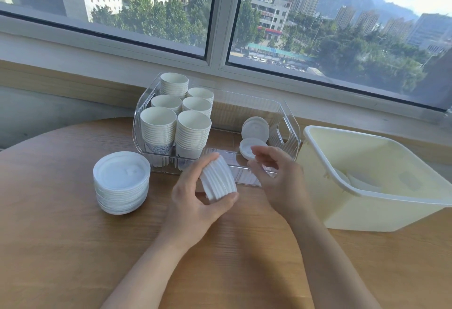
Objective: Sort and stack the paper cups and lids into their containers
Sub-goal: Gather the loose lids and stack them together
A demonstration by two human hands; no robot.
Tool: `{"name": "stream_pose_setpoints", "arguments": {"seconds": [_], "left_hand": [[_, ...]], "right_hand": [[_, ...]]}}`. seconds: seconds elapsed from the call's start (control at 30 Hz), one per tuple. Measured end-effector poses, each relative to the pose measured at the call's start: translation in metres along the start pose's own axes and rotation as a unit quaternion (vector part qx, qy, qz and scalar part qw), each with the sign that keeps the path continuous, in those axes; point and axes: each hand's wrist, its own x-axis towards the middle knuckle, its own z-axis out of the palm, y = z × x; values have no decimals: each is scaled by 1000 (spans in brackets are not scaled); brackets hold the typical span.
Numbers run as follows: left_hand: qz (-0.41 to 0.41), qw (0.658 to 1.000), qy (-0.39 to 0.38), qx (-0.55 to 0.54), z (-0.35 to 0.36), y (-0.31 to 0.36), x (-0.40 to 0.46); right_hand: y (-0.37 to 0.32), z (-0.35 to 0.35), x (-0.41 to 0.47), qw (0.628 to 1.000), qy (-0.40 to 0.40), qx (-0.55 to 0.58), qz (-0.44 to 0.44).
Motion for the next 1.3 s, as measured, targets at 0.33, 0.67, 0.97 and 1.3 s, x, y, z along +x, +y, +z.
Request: {"name": "stream_pose_setpoints", "arguments": {"seconds": [0.33,0.67,0.97,1.3], "left_hand": [[-2,1000,12,-18,-2,0,2],[-8,1000,7,-21,-2,1,2],[-7,1000,8,-17,-2,3,2],[-17,1000,9,-22,-1,3,1]], "right_hand": [[25,16,90,931,-174,-306,99],[22,24,95,911,-149,-371,98],[18,17,83,955,-102,-271,65],[-16,-10,-4,998,56,-3,-1]]}}
